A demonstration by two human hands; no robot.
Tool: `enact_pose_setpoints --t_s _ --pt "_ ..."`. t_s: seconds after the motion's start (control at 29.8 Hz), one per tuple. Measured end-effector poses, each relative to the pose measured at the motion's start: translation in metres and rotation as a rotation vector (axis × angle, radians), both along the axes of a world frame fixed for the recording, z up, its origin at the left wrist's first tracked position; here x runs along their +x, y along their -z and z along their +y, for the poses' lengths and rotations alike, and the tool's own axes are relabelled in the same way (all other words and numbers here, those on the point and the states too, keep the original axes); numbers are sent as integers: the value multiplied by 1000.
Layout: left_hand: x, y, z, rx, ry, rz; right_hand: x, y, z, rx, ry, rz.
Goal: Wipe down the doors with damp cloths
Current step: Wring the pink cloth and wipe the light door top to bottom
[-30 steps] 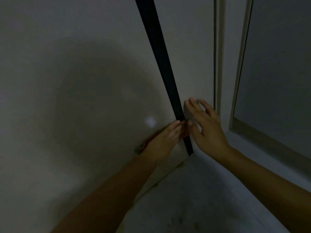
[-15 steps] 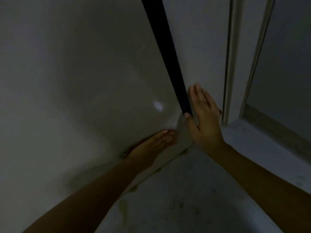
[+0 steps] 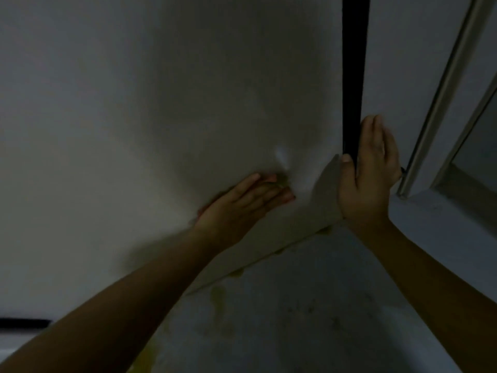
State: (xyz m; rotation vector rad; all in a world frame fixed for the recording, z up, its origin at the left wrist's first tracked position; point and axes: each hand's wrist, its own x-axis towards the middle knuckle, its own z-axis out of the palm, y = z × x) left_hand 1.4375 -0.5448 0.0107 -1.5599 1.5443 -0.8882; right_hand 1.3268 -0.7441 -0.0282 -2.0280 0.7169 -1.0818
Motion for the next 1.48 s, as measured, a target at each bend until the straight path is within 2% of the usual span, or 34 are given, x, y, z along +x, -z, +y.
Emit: enact_pose_setpoints --t_s 0.17,0.4,0.57,0.71,0.94,1.01,1.14,1.24,1.31,1.41,1.48 --pt "15 -26 41 -45 43 -4 -18 -15 10 -64 -45 125" --pt "2 -17 19 -104 107 -81 -33 -50 51 -447 -330 406" --pt "12 -27 61 -296 54 19 -33 -56 62 -523 -444 582" --pt "15 -42 84 -506 40 70 -22 -48 72 -536 -422 559" --pt "19 -111 10 -835 121 14 -8 -33 80 -566 -320 488" --pt "19 -102 15 -789 71 -8 -9 -34 81 -582 -294 442" --pt "3 -47 52 -449 -8 9 -15 -39 72 -699 -290 407" --pt "-1 -51 57 -434 -23 29 -20 -53 60 -758 -282 334" --pt "0 -72 45 -549 0 61 -21 -64 52 -795 -287 282" --pt "7 -108 19 -865 36 112 -17 -78 39 -826 -256 217" --pt "10 -112 10 -911 55 113 -10 -85 32 -842 -234 178"
